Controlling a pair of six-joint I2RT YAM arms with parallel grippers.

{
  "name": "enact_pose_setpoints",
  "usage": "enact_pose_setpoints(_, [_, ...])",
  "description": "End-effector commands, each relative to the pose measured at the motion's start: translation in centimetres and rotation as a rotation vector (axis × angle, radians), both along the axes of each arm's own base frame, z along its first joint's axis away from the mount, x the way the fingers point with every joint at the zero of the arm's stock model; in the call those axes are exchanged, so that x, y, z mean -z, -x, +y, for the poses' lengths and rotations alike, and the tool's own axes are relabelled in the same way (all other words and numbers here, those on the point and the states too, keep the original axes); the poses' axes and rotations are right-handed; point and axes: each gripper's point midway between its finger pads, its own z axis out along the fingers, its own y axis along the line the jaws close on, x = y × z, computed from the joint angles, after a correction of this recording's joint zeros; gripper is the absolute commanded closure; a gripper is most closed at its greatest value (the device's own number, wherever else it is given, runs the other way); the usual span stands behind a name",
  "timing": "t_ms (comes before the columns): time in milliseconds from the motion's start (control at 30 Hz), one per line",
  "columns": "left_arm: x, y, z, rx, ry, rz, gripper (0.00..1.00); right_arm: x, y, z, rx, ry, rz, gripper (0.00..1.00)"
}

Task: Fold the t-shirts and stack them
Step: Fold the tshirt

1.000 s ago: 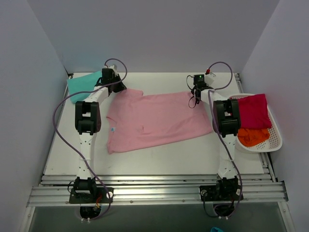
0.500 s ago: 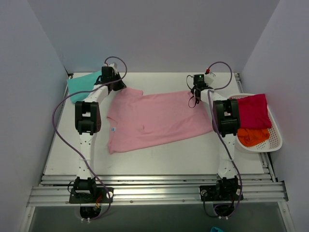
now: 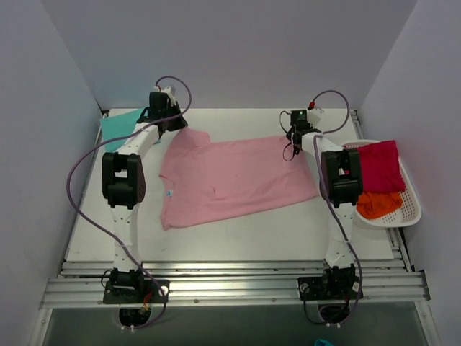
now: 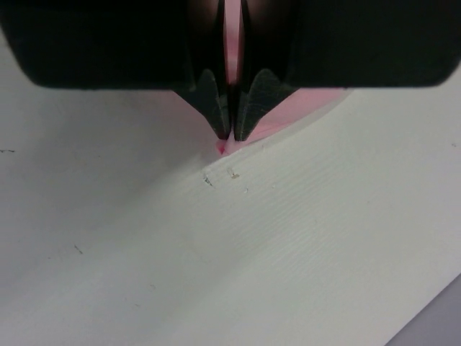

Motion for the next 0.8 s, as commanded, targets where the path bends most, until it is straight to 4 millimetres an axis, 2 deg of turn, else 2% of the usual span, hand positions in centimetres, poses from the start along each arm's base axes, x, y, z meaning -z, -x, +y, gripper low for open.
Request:
enact_pose_setpoints(0, [-4.8, 0.8, -0.1, 0.003, -0.029, -0.101, 0.98, -5.7, 0.4, -0.4, 0.002, 0.005, -0.079, 1.00])
enact_pose_setpoints(33, [-5.7, 1.2, 0.1, -0.003, -0.031, -0.115, 0.98, -6.3, 0.8, -0.4, 0.001, 0.001, -0.087, 1.00])
enact_pose_setpoints(100, [-5.2, 2.2, 0.1, -0.002, -0.041, -0.101, 0.98, -6.5, 1.3, -0.4, 0.000, 0.000, -0.089, 1.00])
enact_pose_setpoints(133, [-6.3, 2.7, 0.2, -0.005, -0.042, -0.118, 0.98, -6.9, 1.8, -0.4, 0.000, -0.001, -0.091, 1.00])
enact_pose_setpoints(167, [-5.6, 3.3, 0.4, -0.009, -0.052, -0.105, 0.98, -7.0, 2.2, -0.5, 0.001, -0.002, -0.091, 1.00])
enact_pose_setpoints(200, [-6.6, 3.8, 0.4, -0.012, -0.052, -0.121, 0.98, -7.2, 2.5, -0.4, 0.001, -0.003, -0.091, 1.00])
enact_pose_setpoints(267, [-6.9, 4.6, 0.4, -0.016, -0.061, -0.128, 0.98, -7.6, 3.4, -0.5, 0.001, -0.005, -0.096, 1.00])
enact_pose_setpoints(300, [-6.0, 5.4, 0.5, -0.014, -0.067, -0.106, 0.98, -7.5, 3.8, -0.7, 0.006, -0.005, -0.093, 1.00])
enact_pose_setpoints(333, [-7.0, 6.0, 0.3, -0.010, -0.067, -0.122, 0.98, -8.3, 4.2, -0.6, 0.004, -0.006, -0.107, 1.00])
enact_pose_setpoints(367, [-7.1, 6.4, 0.4, -0.017, -0.073, -0.128, 0.98, -7.7, 4.9, -0.7, 0.005, -0.003, -0.092, 1.00])
enact_pose_setpoints(400, [-6.0, 7.3, 0.4, -0.019, -0.083, -0.103, 0.98, -7.7, 5.3, -0.8, 0.008, 0.001, -0.091, 1.00])
enact_pose_setpoints(433, [-6.9, 8.0, 0.0, -0.013, -0.090, -0.124, 0.98, -8.3, 5.6, -0.7, 0.006, 0.001, -0.098, 1.00])
enact_pose_setpoints(467, [-6.9, 8.6, -0.1, -0.014, -0.099, -0.123, 0.98, -7.6, 6.4, -0.8, 0.008, 0.004, -0.081, 1.00])
enact_pose_setpoints(533, [-6.6, 10.0, 0.1, -0.025, -0.120, -0.119, 0.98, -8.0, 7.1, -0.8, 0.012, 0.007, -0.087, 1.00])
enact_pose_setpoints(567, [-6.6, 10.7, -0.5, -0.015, -0.128, -0.119, 0.98, -7.2, 7.8, -0.9, 0.011, 0.010, -0.070, 1.00])
enact_pose_setpoints(600, [-7.3, 11.2, -0.4, -0.025, -0.139, -0.135, 0.98, -7.5, 8.1, -0.9, 0.012, 0.012, -0.075, 1.00])
enact_pose_setpoints(633, [-6.2, 12.1, -0.7, -0.015, -0.146, -0.111, 0.98, -7.3, 8.4, -1.0, 0.014, 0.013, -0.068, 1.00])
enact_pose_setpoints(700, [-6.7, 13.2, -1.1, -0.020, -0.159, -0.125, 0.98, -6.5, 9.2, -1.0, 0.016, 0.013, -0.051, 1.00])
enact_pose_setpoints(733, [-5.7, 13.9, -0.9, -0.024, -0.169, -0.104, 0.98, -6.7, 9.4, -1.1, 0.017, 0.011, -0.054, 1.00])
enact_pose_setpoints(767, [-5.6, 14.3, -1.1, -0.019, -0.171, -0.103, 0.98, -6.6, 9.7, -1.1, 0.020, 0.010, -0.054, 1.00])
